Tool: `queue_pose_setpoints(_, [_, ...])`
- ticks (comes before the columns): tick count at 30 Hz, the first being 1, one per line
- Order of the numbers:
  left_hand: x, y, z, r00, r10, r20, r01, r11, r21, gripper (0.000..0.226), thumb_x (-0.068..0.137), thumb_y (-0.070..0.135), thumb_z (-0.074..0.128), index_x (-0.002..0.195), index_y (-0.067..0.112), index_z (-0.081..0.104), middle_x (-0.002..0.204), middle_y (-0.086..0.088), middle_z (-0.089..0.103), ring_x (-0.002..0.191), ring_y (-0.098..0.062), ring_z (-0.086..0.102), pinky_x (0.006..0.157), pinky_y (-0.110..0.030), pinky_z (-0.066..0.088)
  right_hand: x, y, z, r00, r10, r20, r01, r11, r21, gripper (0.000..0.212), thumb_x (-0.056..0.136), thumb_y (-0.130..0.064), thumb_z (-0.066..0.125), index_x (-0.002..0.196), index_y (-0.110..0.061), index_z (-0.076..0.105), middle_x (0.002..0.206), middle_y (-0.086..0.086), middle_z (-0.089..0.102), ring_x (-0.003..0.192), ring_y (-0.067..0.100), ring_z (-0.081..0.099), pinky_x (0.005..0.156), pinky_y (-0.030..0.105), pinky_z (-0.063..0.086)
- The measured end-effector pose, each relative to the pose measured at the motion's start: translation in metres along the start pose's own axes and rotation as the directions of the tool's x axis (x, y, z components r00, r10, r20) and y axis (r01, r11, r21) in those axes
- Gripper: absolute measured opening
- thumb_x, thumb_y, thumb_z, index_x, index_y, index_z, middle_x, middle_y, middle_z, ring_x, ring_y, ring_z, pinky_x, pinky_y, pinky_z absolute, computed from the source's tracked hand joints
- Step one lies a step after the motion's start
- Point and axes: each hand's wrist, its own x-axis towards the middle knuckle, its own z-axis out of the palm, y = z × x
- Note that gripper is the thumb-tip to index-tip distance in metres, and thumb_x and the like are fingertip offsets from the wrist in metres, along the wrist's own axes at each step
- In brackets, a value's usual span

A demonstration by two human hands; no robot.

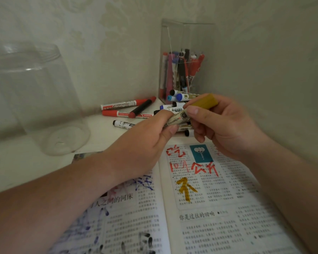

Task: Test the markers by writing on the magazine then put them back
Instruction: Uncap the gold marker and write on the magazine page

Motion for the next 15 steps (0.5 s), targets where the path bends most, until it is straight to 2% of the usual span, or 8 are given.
queue_pose_setpoints(4, [-0.0003, 0.0006, -0.0011, 1.000, 0.017, -0.019, -0.017, 1.000, -0.004, 0.032, 0.104, 0.043, 0.037, 0.126, 0.025, 0.053, 0.092, 0.008, 0.065, 0.082, -0.008, 0.060, 0.072, -0.033, 0.044, -0.0013, -0.0023, 0.0003, 1.000, -0.008, 0.030, 0.009, 1.000, -0.029, 0.002, 0.082, -0.023, 0.078, 0.084, -0.022, 0.077, 0.064, 0.005, 0.061, 0.055, 0.018, 0.052, 0.047, 0.030, 0.045])
queue_pose_setpoints(6, [-0.0005, 0.0013, -0.0008, 1.000, 0.022, -0.020, -0.022, 1.000, -0.007, 0.030, 0.104, 0.041, 0.039, 0.126, 0.026, 0.053, 0.091, 0.006, 0.066, 0.081, -0.009, 0.061, 0.071, -0.035, 0.044, -0.0018, -0.0031, 0.0010, 0.999, -0.009, 0.044, 0.011, 0.999, -0.035, 0.012, 0.077, -0.029, 0.084, 0.084, -0.022, 0.077, 0.065, 0.007, 0.063, 0.055, 0.021, 0.053, 0.048, 0.031, 0.045])
queue_pose_setpoints(9, [-0.0001, 0.0017, -0.0015, 1.000, 0.025, -0.014, -0.026, 0.999, -0.020, 0.031, 0.104, 0.043, 0.039, 0.126, 0.028, 0.053, 0.095, 0.004, 0.068, 0.084, -0.011, 0.063, 0.074, -0.038, 0.046, -0.0019, -0.0037, 0.0017, 0.999, -0.005, 0.045, 0.006, 1.000, -0.025, 0.019, 0.071, -0.035, 0.078, 0.084, -0.021, 0.077, 0.066, 0.009, 0.063, 0.055, 0.024, 0.052, 0.047, 0.030, 0.045])
queue_pose_setpoints(15, [0.0009, 0.0016, -0.0012, 0.999, 0.030, -0.012, -0.030, 0.999, -0.043, 0.029, 0.103, 0.044, 0.041, 0.126, 0.033, 0.054, 0.096, 0.005, 0.068, 0.085, -0.011, 0.064, 0.074, -0.037, 0.047, -0.0017, -0.0024, -0.0001, 0.999, 0.012, 0.032, -0.010, 0.999, -0.033, 0.030, 0.072, -0.035, 0.077, 0.091, -0.013, 0.073, 0.066, 0.009, 0.064, 0.055, 0.023, 0.053, 0.047, 0.029, 0.045])
